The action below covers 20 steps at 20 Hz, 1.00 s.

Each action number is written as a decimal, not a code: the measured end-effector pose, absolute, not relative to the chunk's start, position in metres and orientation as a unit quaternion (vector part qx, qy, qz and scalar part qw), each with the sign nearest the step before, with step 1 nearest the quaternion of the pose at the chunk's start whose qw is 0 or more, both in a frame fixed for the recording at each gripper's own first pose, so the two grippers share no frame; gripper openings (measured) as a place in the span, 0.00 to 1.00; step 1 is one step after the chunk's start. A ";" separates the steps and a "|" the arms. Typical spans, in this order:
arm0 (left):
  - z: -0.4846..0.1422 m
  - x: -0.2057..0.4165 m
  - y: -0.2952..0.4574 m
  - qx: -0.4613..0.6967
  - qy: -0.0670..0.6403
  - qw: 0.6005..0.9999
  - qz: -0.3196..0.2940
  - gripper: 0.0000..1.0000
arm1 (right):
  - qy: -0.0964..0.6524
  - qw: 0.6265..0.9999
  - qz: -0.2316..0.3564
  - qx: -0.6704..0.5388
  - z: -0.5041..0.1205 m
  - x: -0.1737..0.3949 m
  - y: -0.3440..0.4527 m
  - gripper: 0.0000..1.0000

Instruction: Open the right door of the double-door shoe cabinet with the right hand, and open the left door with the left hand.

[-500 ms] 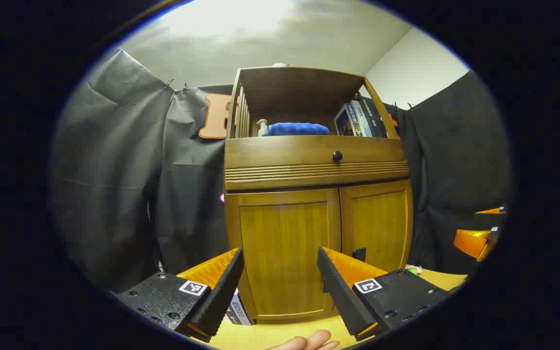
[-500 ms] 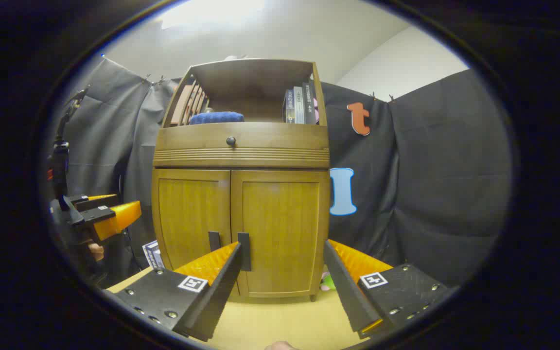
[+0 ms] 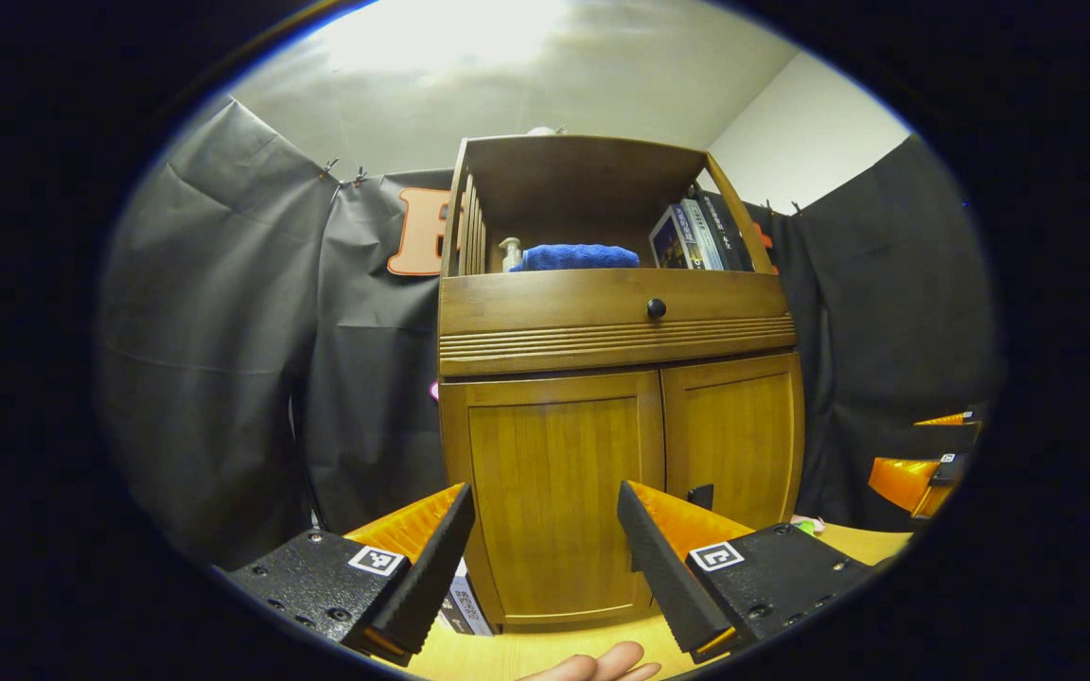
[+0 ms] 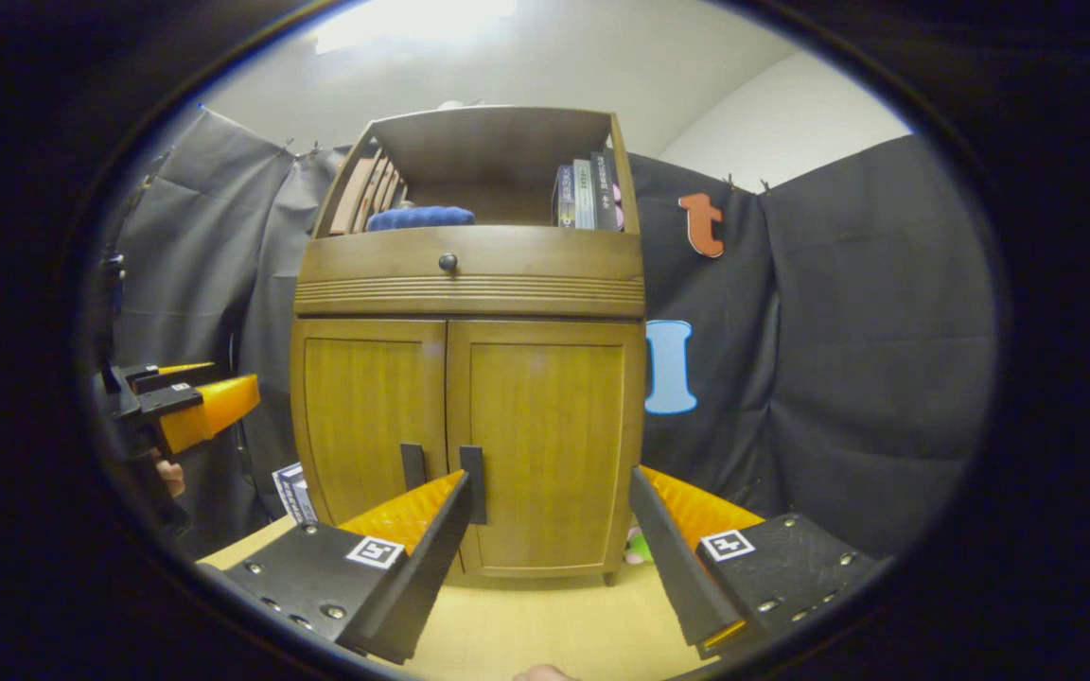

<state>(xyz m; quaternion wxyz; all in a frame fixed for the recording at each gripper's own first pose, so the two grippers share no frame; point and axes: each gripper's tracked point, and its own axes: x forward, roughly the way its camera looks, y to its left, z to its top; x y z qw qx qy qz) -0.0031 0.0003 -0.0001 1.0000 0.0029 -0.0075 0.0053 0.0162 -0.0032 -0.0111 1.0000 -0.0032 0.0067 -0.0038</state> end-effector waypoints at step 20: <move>-0.019 0.003 -0.003 -0.017 0.004 1.000 -0.012 0.94 | 0.036 0.999 0.031 0.017 -0.072 0.181 0.024 0.98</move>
